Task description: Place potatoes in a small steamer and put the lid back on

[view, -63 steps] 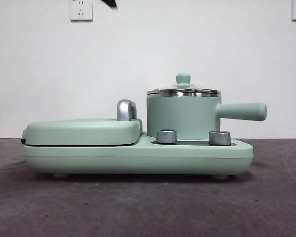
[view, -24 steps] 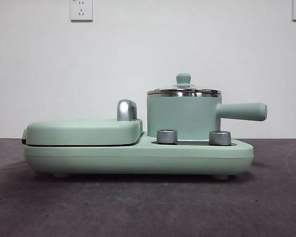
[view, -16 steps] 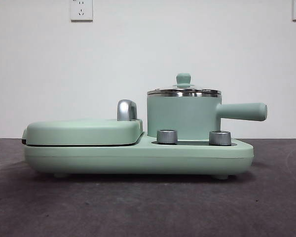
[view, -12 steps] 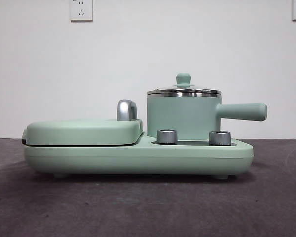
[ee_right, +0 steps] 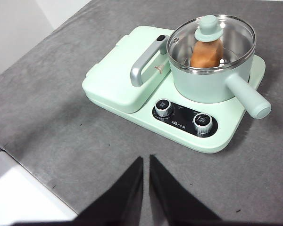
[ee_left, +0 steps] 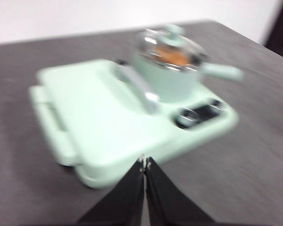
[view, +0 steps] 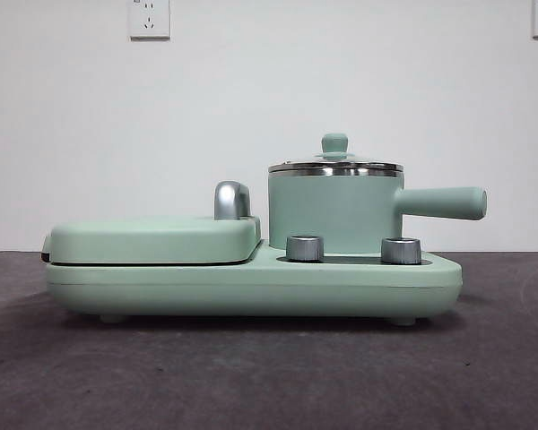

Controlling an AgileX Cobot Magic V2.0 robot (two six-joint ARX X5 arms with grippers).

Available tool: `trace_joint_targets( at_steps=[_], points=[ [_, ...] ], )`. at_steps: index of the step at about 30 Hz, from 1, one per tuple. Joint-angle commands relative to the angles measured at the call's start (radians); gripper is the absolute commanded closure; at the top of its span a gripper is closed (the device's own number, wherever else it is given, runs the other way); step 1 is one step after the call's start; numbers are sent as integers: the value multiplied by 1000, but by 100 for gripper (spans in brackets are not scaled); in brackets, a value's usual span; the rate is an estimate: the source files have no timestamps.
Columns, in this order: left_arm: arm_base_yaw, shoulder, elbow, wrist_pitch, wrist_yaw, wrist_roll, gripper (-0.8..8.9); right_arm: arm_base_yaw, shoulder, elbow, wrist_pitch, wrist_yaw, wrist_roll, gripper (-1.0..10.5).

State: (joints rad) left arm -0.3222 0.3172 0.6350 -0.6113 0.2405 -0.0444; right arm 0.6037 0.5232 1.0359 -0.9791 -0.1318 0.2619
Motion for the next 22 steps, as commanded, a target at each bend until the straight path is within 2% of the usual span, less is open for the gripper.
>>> trace_joint_targets(
  at_steps=[1, 6, 13, 17, 19, 22],
  points=[
    [93, -68, -122, 142, 0, 6, 807, 8, 2, 8, 10, 1, -9, 928],
    [222, -188, -310, 226, -1, 7, 807, 8, 2, 8, 10, 0, -9, 928],
    [323, -307, -489, 260, -8, 6, 807, 8, 2, 8, 10, 1, -9, 928],
    [343, -314, -575, 357, -62, -38, 807, 8, 2, 8, 10, 1, -9, 928],
    [343, -314, -624, 428, -95, -92, 807, 8, 2, 8, 10, 1, -9, 928],
    [342, -314, -622, 445, -145, -95, 807, 8, 2, 8, 11, 1, -9, 928]
  ],
)
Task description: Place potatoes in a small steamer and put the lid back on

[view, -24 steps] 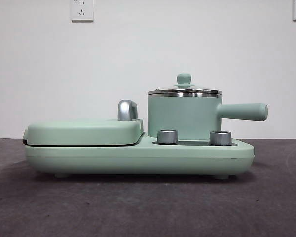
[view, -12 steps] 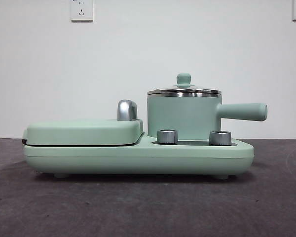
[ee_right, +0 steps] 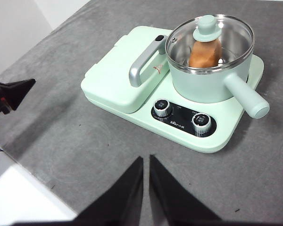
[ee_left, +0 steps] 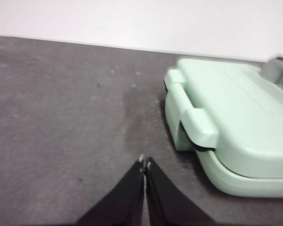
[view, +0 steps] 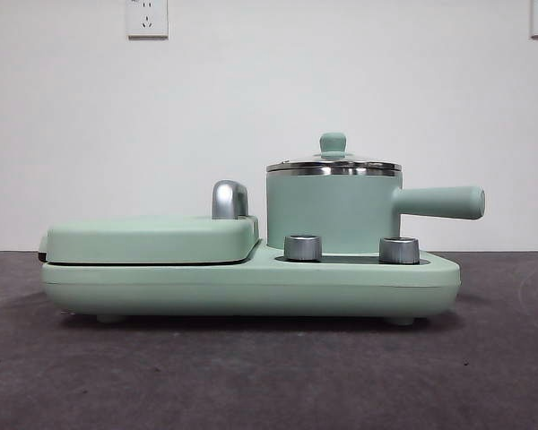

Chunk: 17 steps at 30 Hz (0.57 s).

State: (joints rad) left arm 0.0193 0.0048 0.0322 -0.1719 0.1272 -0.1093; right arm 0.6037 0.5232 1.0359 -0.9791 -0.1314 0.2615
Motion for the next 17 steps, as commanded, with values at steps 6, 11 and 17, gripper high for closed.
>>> trace_joint_targets(
  at_steps=[6, 11, 17],
  points=[
    [-7, -1, -19, -16, -105, -27, 807, 8, 2, 8, 11, 1, -8, 928],
    [-15, -2, -19, -15, -105, -27, 807, 8, 2, 8, 11, 1, -8, 928],
    [-15, -2, -19, -15, -105, -27, 807, 8, 2, 8, 11, 1, -8, 928]
  ],
)
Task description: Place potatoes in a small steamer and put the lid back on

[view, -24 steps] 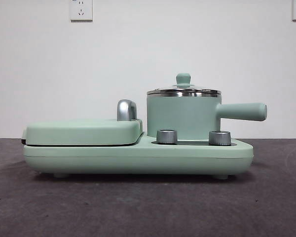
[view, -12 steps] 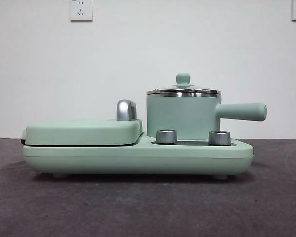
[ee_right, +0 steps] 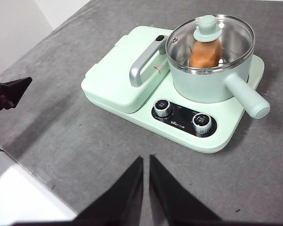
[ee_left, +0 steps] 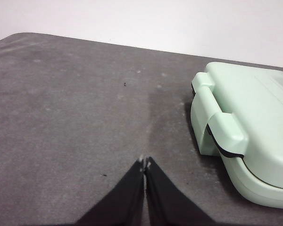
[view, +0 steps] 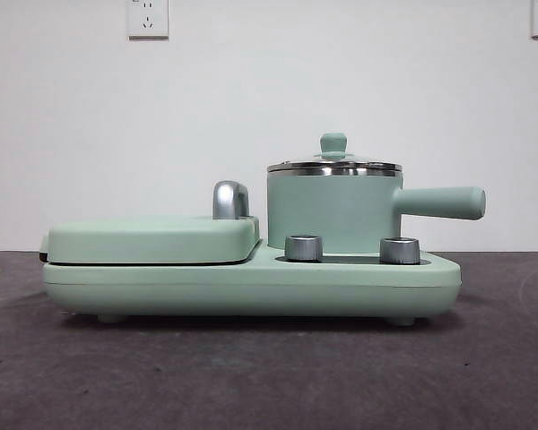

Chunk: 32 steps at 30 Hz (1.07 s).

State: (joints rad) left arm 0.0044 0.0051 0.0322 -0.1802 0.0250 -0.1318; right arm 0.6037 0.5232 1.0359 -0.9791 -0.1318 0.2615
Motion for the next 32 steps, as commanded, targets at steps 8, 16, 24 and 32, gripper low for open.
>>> trace_joint_targets(
  at_steps=[8, 16, 24, 32],
  points=[
    [0, -2, -19, -7, -3, -5, 807, 8, 2, 8, 11, 1, -8, 928],
    [0, -2, -19, -7, -3, -5, 807, 10, 2, 7, 13, 0, -8, 928],
    [0, -2, -19, -7, -3, -5, 807, -159, -29, -54, 120, -5, -9, 928],
    [0, -2, -19, -7, -3, -5, 807, -415, -194, -495, 827, 0, -8, 928]
  ],
)
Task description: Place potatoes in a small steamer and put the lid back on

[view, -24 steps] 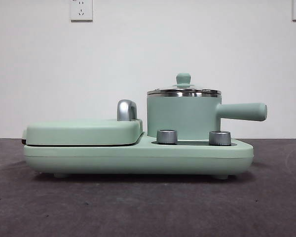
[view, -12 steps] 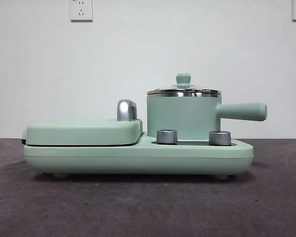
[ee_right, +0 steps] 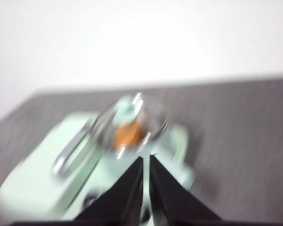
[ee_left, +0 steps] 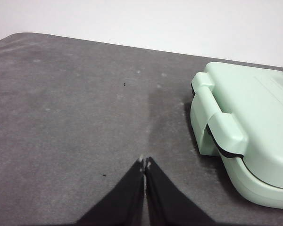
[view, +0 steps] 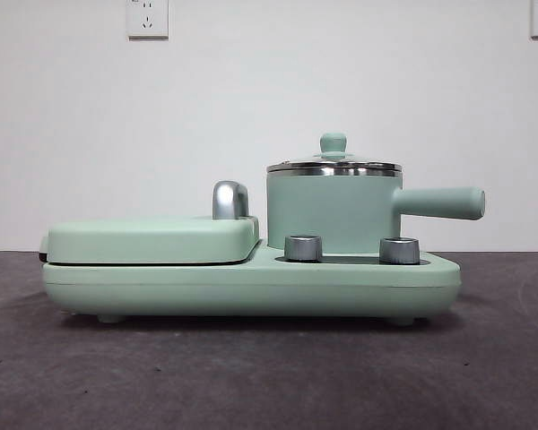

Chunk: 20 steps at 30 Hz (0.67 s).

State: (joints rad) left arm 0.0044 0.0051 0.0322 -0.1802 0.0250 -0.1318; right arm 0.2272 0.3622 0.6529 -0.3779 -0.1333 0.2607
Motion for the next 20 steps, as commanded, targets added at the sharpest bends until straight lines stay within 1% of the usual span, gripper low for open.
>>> trace_joint_targets(
  at_steps=[1, 3, 5, 11, 15, 16, 18, 20],
  points=[
    [0, -2, -19, -7, -3, -5, 807, -53, -49, -154, 280, 2, -8, 928],
    [0, -2, -19, -7, -3, -5, 807, -92, -97, -262, 388, 3, -11, 928],
    [0, -2, -19, -7, -3, -5, 807, -122, -140, -341, 423, 5, -11, 928],
    [0, -2, -19, -7, -3, -5, 807, -200, -228, -531, 429, 28, -16, 928],
    [0, -2, -19, -7, -3, -5, 807, -240, -259, -637, 428, 29, -63, 928],
    [0, -2, -19, -7, -3, -5, 807, -247, -269, -641, 387, 31, -73, 928],
    [0, -2, -19, -7, -3, -5, 807, -263, -295, -641, 300, 47, -116, 928],
    [0, -2, -19, -7, -3, -5, 807, -273, -320, -641, 248, 61, -151, 928]
  ],
)
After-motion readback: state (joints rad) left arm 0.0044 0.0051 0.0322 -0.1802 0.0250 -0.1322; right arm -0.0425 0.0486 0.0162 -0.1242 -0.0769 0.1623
